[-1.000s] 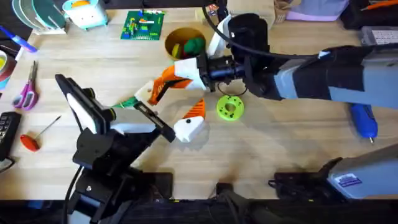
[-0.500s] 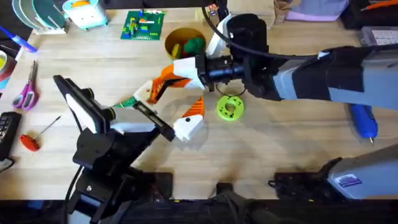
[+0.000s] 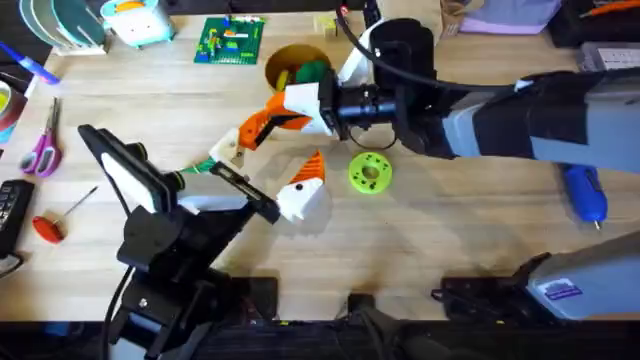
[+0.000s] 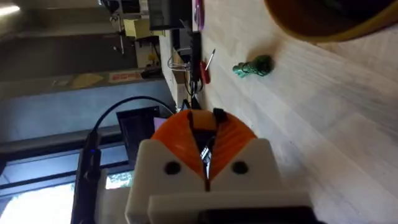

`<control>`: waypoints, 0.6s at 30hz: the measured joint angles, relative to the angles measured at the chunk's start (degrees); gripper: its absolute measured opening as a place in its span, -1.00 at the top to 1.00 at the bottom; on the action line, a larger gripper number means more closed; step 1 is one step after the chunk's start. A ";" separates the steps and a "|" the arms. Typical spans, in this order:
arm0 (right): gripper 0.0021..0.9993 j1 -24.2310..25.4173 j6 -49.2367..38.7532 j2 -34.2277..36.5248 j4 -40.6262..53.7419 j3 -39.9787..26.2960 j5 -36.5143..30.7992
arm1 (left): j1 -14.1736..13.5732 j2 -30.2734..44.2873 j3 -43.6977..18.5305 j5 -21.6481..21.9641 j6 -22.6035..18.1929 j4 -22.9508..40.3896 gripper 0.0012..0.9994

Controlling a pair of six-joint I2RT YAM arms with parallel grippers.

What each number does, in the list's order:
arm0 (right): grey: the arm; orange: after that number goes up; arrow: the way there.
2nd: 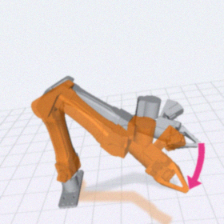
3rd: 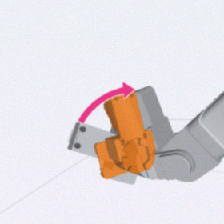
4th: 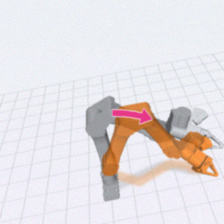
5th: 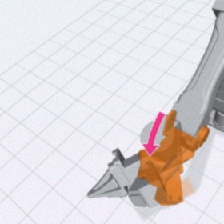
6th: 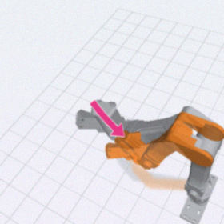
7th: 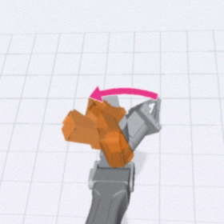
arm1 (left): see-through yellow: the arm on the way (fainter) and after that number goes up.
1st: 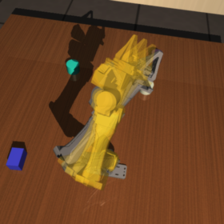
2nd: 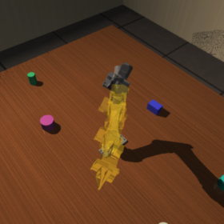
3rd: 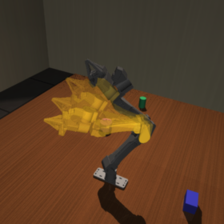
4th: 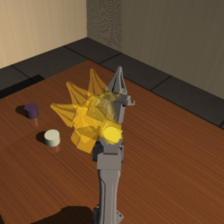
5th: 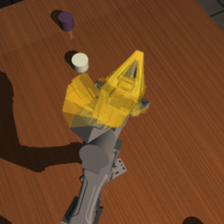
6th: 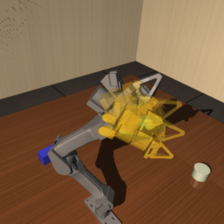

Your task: Pick up the gripper from the table and insert it into the empty holder that is missing its gripper. Then pick up a screw, insert it into the mounting hole, and use the screwdriver to tighten it. Finally, clean up the table by picking up the vegetable and placing it into the bucket.

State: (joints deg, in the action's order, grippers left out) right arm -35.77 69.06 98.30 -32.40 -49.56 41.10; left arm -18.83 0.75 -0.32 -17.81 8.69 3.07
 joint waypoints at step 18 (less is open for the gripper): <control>0.99 -5.68 3.36 0.00 -1.95 -0.09 -10.05 | 0.17 0.00 0.07 5.21 0.64 0.22 -0.99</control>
State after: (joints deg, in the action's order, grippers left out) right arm -41.45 72.42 98.30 -34.35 -49.65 31.05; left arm -18.65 0.75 -0.25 -12.60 9.33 3.29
